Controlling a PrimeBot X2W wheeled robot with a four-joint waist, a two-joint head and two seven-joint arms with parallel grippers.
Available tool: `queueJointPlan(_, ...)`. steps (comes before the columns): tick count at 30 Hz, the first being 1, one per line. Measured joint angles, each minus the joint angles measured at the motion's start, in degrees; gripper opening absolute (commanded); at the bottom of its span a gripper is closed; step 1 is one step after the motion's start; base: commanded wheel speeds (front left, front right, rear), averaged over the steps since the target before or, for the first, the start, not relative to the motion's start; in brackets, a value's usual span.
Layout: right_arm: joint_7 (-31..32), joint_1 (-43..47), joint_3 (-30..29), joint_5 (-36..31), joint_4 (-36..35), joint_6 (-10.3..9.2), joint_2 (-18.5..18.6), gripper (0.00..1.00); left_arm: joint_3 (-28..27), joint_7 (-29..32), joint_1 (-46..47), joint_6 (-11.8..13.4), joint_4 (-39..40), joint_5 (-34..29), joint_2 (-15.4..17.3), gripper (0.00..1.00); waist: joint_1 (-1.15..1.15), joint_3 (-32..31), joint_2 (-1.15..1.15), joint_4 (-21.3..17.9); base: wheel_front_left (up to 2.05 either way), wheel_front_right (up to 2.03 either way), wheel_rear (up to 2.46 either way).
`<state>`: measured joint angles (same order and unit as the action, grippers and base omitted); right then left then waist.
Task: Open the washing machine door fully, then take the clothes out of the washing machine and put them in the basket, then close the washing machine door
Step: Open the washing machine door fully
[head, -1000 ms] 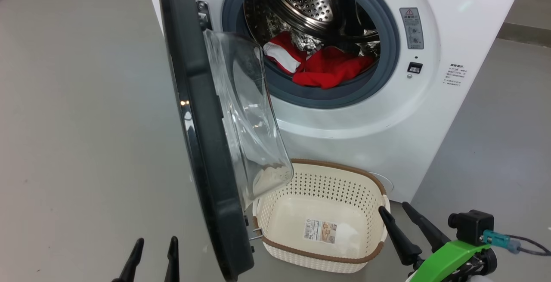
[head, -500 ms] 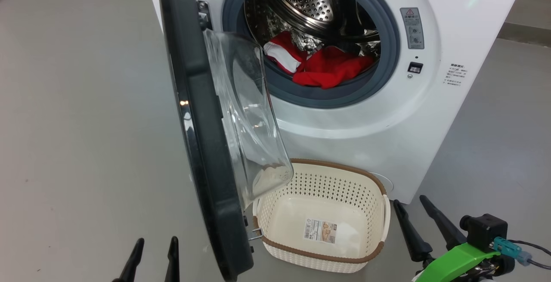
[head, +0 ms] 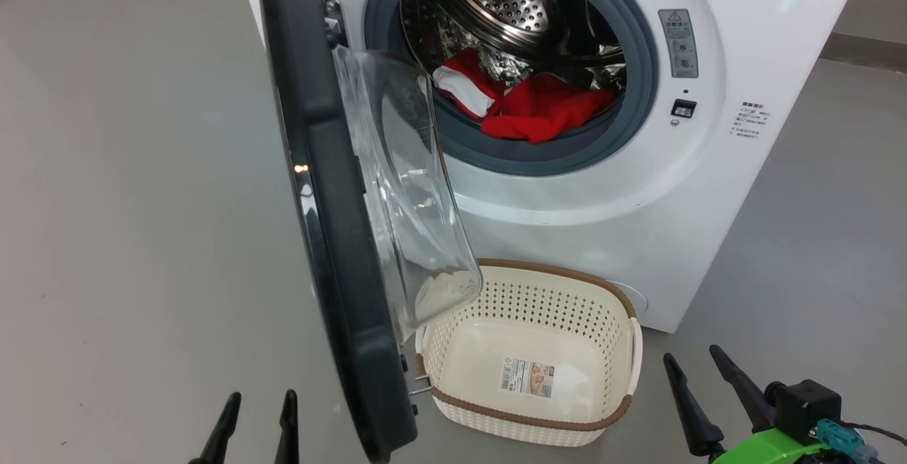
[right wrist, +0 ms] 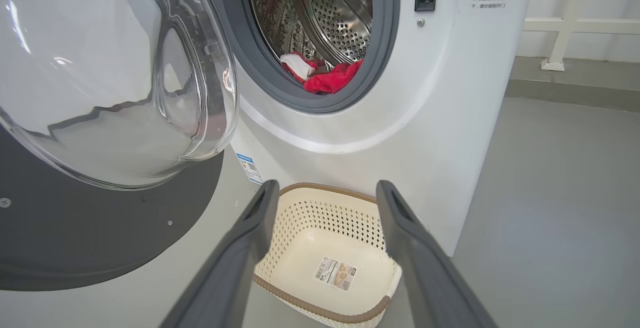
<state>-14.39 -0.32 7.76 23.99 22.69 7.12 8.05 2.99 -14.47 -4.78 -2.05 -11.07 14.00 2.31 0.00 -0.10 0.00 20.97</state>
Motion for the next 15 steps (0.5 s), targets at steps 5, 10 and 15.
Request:
queueJointPlan(5,0.0,0.1,-1.35,-1.49,0.0,0.0,-0.67,1.0,0.22,0.0,0.01,0.02,-0.05,0.0,0.0,1.0,0.0,0.2,0.0,-0.26,0.0,0.0,0.0)
queueJointPlan(10,0.0,0.1,-1.78,-3.01,-0.13,0.0,-0.78,1.0,0.24,0.0,0.04,0.02,-0.14,0.0,0.0,1.0,0.0,0.4,0.0,-0.37,0.0,0.0,0.0)
queueJointPlan(15,0.0,0.1,-1.93,-3.43,-0.44,0.0,-0.85,1.0,-0.32,0.0,0.07,0.03,0.63,1.34,0.0,0.0,0.0,0.35,0.0,-0.33,0.0,0.0,0.0)
